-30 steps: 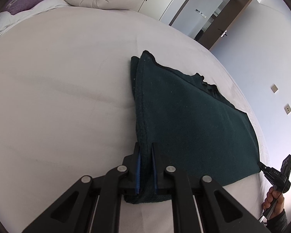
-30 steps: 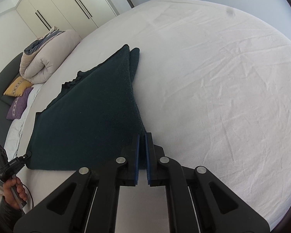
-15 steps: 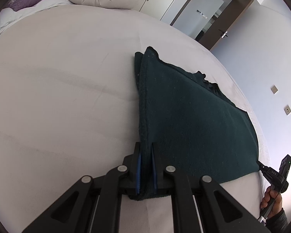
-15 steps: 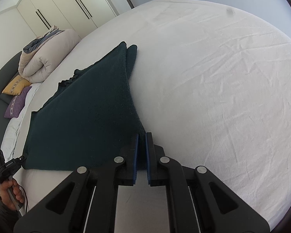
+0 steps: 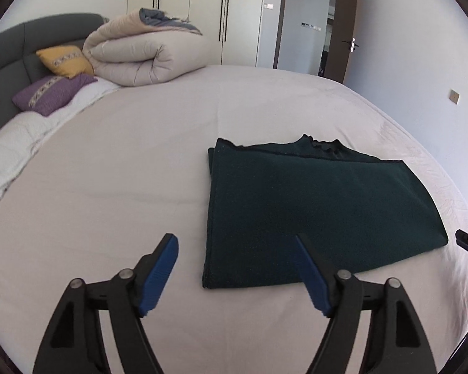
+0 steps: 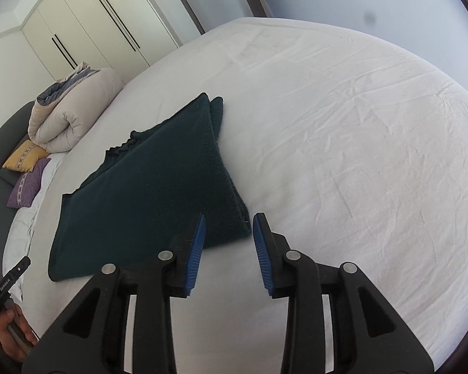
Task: Fold small clothes
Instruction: 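Open both grippers and withdraw from the folded sweater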
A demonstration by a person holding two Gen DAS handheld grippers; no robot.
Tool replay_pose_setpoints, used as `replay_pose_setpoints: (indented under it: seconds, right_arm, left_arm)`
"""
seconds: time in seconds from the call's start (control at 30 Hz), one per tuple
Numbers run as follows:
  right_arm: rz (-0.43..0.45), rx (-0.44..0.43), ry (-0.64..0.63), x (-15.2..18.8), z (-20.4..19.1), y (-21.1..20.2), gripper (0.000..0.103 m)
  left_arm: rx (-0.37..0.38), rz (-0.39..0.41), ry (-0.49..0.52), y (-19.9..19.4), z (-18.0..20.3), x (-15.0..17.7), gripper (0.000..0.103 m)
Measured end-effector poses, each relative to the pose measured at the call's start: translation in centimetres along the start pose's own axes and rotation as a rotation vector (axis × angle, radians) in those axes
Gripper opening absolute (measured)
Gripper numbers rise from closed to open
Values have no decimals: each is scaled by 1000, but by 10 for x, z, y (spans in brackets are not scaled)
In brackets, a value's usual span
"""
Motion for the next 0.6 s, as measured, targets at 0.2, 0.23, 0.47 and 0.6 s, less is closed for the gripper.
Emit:
replay_pose_setpoints:
  seconds: [0.2,0.23,0.47,0.6]
  right_arm:
    - [27,-53,-38,12,-31,-26,49]
    - [31,-62,-43,13,-35,-30,49]
    - [42,-111,-79,18,-58,-52,49]
    - [34,-131,-85,21,-65,-55,49]
  left_arm:
    - [23,24,22,-37,18,-8,86]
    - [25,24,17,-40,19,-9,86]
    - [21,12,5,-46,21,-11,86]
    - [23,4,7,-43,22,-12,86]
Point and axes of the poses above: each gripper's, at about its wrist camera, not at the fingertips, and y roughly the way its jaws point, z to its right, x to its underside, the point moved 5 cm from there along y, roughly the way its jaws point, and after that the axes turned 9 degrees about -x, right-handed, at the moved point
